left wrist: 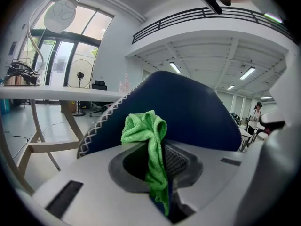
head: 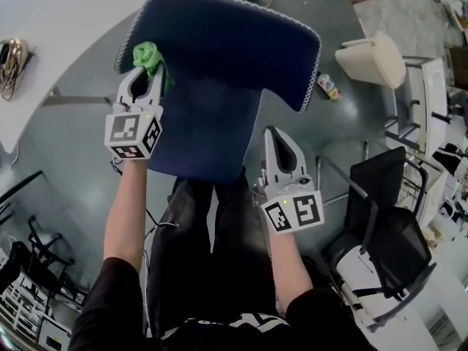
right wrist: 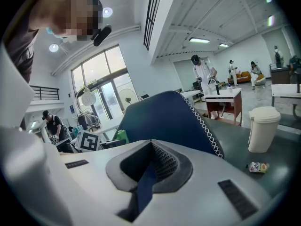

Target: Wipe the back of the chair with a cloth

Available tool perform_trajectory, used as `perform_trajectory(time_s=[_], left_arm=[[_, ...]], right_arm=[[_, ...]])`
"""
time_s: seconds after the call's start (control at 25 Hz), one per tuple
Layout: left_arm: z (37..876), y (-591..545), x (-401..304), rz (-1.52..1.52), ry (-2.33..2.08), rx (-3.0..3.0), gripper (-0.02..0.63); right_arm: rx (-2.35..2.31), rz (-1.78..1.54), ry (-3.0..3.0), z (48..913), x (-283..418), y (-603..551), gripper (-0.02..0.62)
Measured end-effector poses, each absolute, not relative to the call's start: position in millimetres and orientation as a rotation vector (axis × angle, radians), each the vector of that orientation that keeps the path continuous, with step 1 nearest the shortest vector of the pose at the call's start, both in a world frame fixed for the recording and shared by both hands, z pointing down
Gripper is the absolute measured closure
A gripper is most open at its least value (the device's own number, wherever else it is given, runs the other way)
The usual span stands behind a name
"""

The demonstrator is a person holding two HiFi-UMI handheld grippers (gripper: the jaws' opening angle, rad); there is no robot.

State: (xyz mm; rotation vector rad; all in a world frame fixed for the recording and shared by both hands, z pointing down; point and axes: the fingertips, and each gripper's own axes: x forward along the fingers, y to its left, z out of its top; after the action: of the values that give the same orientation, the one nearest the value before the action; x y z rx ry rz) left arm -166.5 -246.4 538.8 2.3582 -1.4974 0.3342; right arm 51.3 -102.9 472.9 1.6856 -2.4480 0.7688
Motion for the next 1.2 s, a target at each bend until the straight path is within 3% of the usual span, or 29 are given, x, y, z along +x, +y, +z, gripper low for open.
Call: perform_trajectory(time_s=[1.2], left_arm=[[562, -184, 76, 0.289, -0.921, 2.553, 0.548]], right_arm=[[1.942, 0.814, -2.274, 488, 148, -64, 0.598]])
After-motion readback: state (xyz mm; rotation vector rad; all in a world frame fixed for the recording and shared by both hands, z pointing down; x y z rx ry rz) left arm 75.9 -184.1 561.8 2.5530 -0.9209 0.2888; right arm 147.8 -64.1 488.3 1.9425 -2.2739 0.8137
